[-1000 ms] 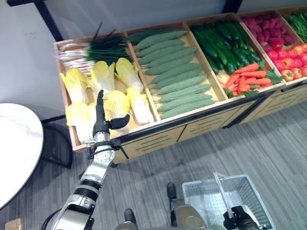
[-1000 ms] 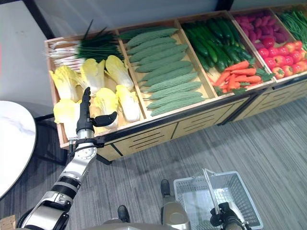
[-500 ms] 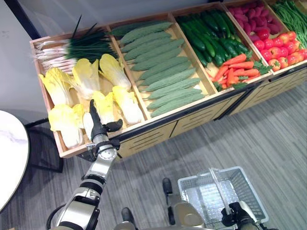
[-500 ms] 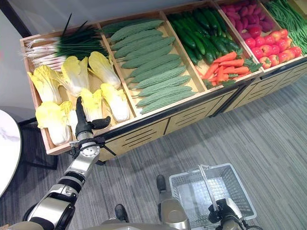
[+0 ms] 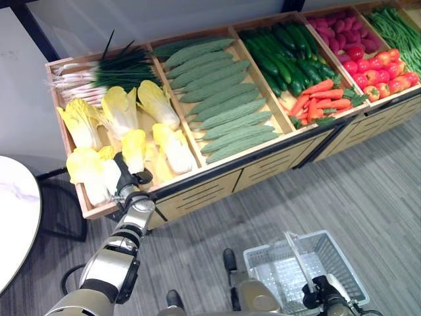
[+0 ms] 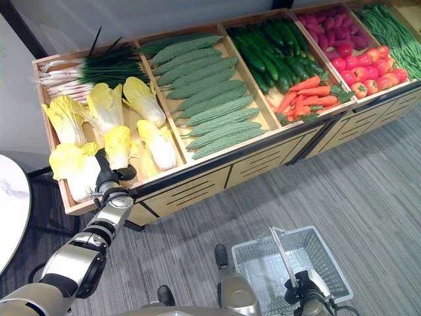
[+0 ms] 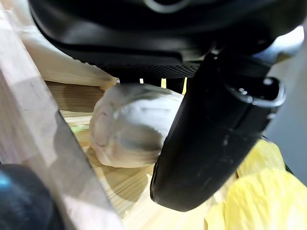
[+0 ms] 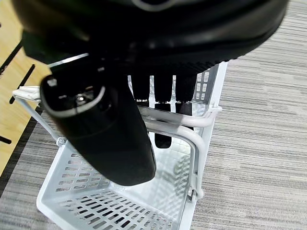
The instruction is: Get the vegetables into the basket
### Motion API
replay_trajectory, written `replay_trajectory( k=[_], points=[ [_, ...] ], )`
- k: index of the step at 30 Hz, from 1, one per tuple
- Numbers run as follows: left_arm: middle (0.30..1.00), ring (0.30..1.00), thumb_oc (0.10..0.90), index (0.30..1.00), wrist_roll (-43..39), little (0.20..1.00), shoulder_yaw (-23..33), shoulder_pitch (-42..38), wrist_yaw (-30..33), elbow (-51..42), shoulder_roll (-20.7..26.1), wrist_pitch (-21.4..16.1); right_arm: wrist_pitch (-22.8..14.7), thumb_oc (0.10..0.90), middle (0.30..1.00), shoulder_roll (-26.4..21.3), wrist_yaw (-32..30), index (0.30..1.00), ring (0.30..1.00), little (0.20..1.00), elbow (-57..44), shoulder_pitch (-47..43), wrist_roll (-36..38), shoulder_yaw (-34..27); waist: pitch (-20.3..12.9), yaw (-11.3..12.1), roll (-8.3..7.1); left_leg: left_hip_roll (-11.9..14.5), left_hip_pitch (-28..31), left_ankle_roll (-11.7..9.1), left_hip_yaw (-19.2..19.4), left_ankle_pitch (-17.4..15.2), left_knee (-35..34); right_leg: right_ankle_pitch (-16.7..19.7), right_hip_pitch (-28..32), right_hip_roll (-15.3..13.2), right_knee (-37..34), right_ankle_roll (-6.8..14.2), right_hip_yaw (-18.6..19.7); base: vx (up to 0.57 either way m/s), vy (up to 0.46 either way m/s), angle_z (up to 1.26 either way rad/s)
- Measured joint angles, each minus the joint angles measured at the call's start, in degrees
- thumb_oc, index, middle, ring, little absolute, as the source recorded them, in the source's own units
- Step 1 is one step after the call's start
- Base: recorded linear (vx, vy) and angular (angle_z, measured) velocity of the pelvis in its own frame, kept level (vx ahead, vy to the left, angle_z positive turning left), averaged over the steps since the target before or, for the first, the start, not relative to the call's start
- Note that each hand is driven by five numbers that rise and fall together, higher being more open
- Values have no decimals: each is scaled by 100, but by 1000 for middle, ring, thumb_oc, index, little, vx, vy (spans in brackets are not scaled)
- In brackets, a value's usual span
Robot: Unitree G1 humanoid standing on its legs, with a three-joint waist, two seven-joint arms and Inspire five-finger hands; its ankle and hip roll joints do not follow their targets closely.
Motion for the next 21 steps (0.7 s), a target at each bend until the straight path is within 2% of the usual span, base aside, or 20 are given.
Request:
replay_trajectory(
  k=[2,3,4,6,7,8,9,11,13,15,17,19,21],
  points=[
    [300,300,400,300,-215,300,82,18,-27,-169,-60,59,19,400,300,8,1,300,300,300,17,24,-1,17,-63,25,-14,-2,0,6,1,-4,0,44,2,0,1,39,3,0,0,0],
    [300,300,400,300,-369,300,105,140,-35,-525,-60,156,41,400,300,18,1,300,300,300,11,41,-1,17,-78,59,-37,-3,14,7,-1,-5,0,92,19,-2,3,-14,1,-2,27,3],
    [300,300,400,300,-483,300,188,453,-33,-1281,-85,214,47,400,300,35,1,300,300,300,2,66,-1,15,-95,61,-89,-4,15,7,-22,-5,0,102,32,-6,3,-13,-19,-18,38,6],
    [300,300,400,300,-490,300,218,703,-25,-1853,-106,256,51,400,300,58,4,300,300,300,-10,51,-4,14,-96,108,-125,-2,47,7,-53,-5,-1,101,92,-24,3,-11,-52,-22,37,8],
    [300,300,400,300,-552,300,337,1051,-19,-2776,-112,434,66,400,300,70,12,300,300,300,-17,74,-3,-17,-85,99,-157,-5,43,2,-69,-7,-2,100,94,-32,3,-10,-97,-18,37,13],
    [300,300,400,300,-517,300,312,1340,-8,-3542,-83,406,48,400,300,73,7,300,300,300,-67,124,-2,-49,-64,91,-194,-7,21,-10,-116,0,-2,101,98,-47,4,-10,-135,-21,35,36],
    [300,300,400,300,-301,300,237,1549,-14,-4526,-53,169,66,400,300,75,15,300,300,300,-63,220,-2,-49,-50,185,-219,-11,25,-15,-270,25,-1,103,177,-84,4,-10,-251,-20,35,46],
    [300,300,400,300,-249,300,355,1522,-16,-5027,197,-132,74,400,300,75,22,300,300,300,-70,284,-1,-52,-54,253,-215,-46,125,44,-350,-12,-3,-2,319,-143,-5,72,-307,-30,56,31],
    [300,300,400,300,-302,300,499,1703,-174,-5606,501,-266,64,400,300,74,67,300,300,300,-167,274,-2,-58,-57,296,-206,-99,83,94,-394,-6,-29,-10,313,-219,-17,60,-367,-20,59,14],
    [300,300,400,300,-828,300,474,2300,-829,-6438,740,-704,73,400,300,75,179,300,300,300,-216,396,0,-275,-55,346,-185,-118,78,91,-426,6,-18,11,323,-242,-20,66,-390,-2,28,11],
    [300,300,400,300,-1797,300,389,2893,-1814,-6752,737,-1236,72,400,300,71,275,300,300,300,-237,518,1,-405,-84,430,-127,-127,134,75,-451,21,-1,19,397,-252,-24,55,-400,5,6,9],
    [300,300,400,300,-2635,300,352,3073,-2389,-6697,653,-1238,75,400,300,71,376,300,300,300,-197,510,1,-497,-93,471,-106,-141,137,82,-459,17,-2,15,404,-270,-27,60,-410,0,5,3],
    [300,300,400,300,-3108,300,299,3266,-2826,-6589,663,-1228,65,400,300,68,406,300,300,300,-199,508,0,-508,-104,477,-85,-140,139,83,-460,18,-1,15,408,-271,-26,59,-420,0,0,0]
  ],
)
